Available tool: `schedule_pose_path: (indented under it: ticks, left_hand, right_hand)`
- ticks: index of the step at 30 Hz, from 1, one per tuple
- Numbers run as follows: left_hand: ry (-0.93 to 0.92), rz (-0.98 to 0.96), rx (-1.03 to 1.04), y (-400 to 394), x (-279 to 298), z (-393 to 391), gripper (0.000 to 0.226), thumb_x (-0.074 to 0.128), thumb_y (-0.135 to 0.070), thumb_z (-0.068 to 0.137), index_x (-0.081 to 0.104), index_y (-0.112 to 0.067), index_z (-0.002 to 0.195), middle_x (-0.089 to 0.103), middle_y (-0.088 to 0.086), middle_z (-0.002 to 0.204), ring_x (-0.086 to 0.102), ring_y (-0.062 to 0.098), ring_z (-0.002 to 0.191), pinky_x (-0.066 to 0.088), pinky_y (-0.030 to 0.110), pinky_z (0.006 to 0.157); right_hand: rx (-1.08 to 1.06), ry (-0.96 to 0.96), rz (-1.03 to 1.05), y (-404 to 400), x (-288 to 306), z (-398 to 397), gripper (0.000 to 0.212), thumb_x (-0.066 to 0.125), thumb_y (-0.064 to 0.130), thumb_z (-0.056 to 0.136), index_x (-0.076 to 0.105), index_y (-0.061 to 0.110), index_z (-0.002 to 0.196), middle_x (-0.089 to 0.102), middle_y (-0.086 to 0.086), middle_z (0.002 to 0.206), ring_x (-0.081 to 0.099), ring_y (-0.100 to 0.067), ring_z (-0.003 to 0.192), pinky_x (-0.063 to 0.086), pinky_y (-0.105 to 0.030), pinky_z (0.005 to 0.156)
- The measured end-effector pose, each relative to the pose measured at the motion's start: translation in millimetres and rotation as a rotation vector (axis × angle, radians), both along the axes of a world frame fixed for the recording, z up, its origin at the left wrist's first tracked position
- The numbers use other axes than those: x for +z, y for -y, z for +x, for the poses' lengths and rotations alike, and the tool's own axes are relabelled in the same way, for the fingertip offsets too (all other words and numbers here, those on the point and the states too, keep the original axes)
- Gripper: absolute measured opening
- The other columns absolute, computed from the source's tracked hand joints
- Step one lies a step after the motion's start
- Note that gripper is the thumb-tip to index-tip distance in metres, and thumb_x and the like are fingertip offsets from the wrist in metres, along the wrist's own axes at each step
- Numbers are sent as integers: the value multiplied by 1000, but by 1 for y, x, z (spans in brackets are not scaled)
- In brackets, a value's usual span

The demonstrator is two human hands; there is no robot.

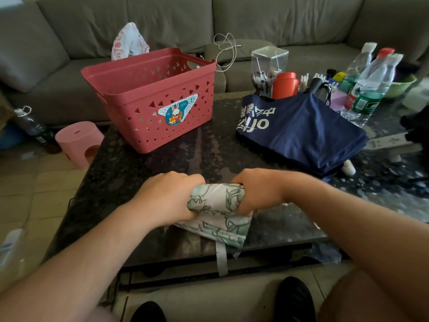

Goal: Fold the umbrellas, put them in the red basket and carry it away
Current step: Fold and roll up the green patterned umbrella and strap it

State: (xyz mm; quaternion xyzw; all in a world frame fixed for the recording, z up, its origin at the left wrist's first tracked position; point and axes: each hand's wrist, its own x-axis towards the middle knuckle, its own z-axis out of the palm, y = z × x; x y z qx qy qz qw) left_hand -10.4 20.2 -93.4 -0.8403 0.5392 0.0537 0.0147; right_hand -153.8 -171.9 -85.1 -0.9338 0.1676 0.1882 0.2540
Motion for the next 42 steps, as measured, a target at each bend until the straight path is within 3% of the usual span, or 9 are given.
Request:
schedule_pose_path:
  ticks: [4,6,9,14,21,29,32,36,42]
  left_hand:
    - [-146,41,10,-1,4,-6,29,72,-45,69,58,-38,94,65,-11,81,65,14,73,59,38,63]
    - [-190,72,34,-1,6,-3,21,73,-37,69,59,-31,84,66,-9,77,65,14,69,57,34,58]
    - [-325,62,128,-2,5,4,21,76,-29,62,61,-24,76,69,-3,71,68,18,66,48,30,51]
    - [-549,-65,218,1,6,6,26,86,-29,60,69,-24,79,75,-5,73,72,17,66,55,33,58]
    - [-335,-1,64,-4,7,11,27,82,-38,69,61,-32,85,70,-12,76,65,4,71,54,28,62]
    - [-385,-2,112,-6,13,21,28,79,-41,60,63,-39,82,71,-16,74,67,7,68,58,34,60]
    - [-314,-73,143,-9,12,24,26,79,-48,64,60,-39,77,68,-17,70,64,5,64,47,25,54]
    - [-233,-93,191,-14,14,24,23,79,-43,74,60,-34,82,68,-12,76,64,7,69,44,23,54]
    - [-198,-230,284,-9,20,20,24,76,-41,80,57,-29,83,66,-9,76,63,13,67,42,27,52]
  right_hand:
    - [11,-100,199,7,4,-4,32,80,20,65,73,27,95,78,-6,90,75,-29,77,61,-38,66]
    - [107,-16,-31,3,-1,-6,39,80,38,65,66,36,102,75,7,90,73,-19,83,63,-41,77]
    - [131,217,-481,-8,-15,-10,66,76,63,67,51,40,123,65,12,100,65,-20,94,53,-34,70]
    - [102,578,-822,-9,-24,-6,50,79,44,70,58,29,113,59,5,88,62,-29,77,31,-30,57]
    - [141,329,-573,-11,-11,-6,51,68,36,79,52,31,126,64,3,101,66,-29,89,54,-38,64]
    - [260,447,-552,4,-10,-3,45,71,32,83,53,23,123,62,4,105,63,-26,94,40,-33,64]
    - [194,510,-592,11,-9,-6,74,77,52,76,45,33,141,58,6,121,60,-26,109,53,-42,81]
    - [89,418,-360,26,-5,-21,126,80,78,61,8,49,160,28,11,156,29,-22,143,35,-53,116]
    - [19,782,-421,26,-7,-16,81,70,71,75,51,38,146,47,7,145,39,-26,138,45,-62,104]
